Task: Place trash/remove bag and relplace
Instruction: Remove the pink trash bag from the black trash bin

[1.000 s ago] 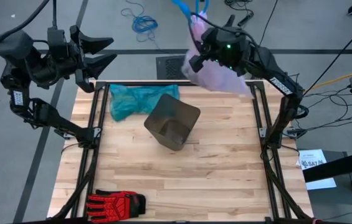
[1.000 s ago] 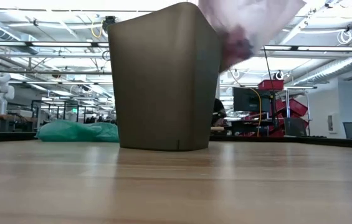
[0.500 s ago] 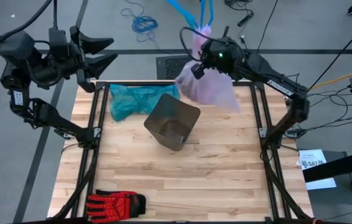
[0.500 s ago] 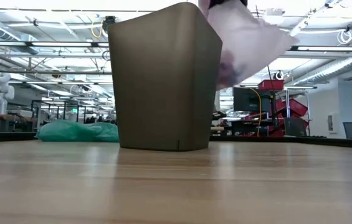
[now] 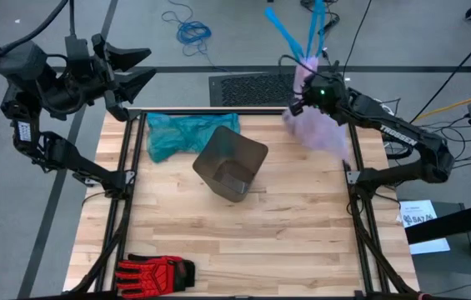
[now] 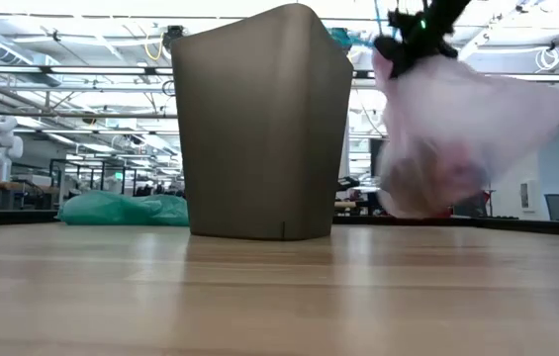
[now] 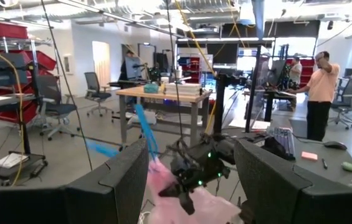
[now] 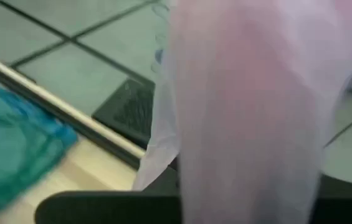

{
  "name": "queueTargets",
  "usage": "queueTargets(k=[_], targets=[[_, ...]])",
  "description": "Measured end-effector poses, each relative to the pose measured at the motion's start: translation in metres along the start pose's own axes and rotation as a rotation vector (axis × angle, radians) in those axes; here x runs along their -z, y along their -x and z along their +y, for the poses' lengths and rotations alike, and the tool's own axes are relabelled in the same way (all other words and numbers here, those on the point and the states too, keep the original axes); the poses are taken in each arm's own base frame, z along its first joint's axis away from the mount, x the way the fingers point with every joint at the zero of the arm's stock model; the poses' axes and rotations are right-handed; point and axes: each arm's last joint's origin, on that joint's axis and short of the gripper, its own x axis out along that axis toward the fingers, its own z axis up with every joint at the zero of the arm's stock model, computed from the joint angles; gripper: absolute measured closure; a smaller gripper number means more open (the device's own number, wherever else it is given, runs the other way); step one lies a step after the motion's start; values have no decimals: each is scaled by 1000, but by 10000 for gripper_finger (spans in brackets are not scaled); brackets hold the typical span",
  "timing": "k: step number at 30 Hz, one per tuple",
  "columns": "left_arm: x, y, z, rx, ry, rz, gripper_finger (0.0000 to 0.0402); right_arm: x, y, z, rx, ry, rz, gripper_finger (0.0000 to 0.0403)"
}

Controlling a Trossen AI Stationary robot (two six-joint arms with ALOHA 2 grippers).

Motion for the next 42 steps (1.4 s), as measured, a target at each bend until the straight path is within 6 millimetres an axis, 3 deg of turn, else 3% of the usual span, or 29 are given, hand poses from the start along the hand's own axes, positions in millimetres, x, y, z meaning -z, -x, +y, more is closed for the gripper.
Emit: queueTargets(k=[7,13,28,34,42], targets=[[3,-7,-1,-57,-5,15,169,44,-31,-17,-44,-91,79,403],[4,-11,-1,-79,-8,23,169,47,-39,-13,-132,-159,8,403],[11,-24,-3,-165,108,47,169,105,-82,-20,-149,-175,270,403],[14,-23,-2,-202,91,81,169,110,-86,-20,-136,-192,311,393],[33,-25,8,-336,28,250,191,88,-81,-22,-128,-265,298,298]])
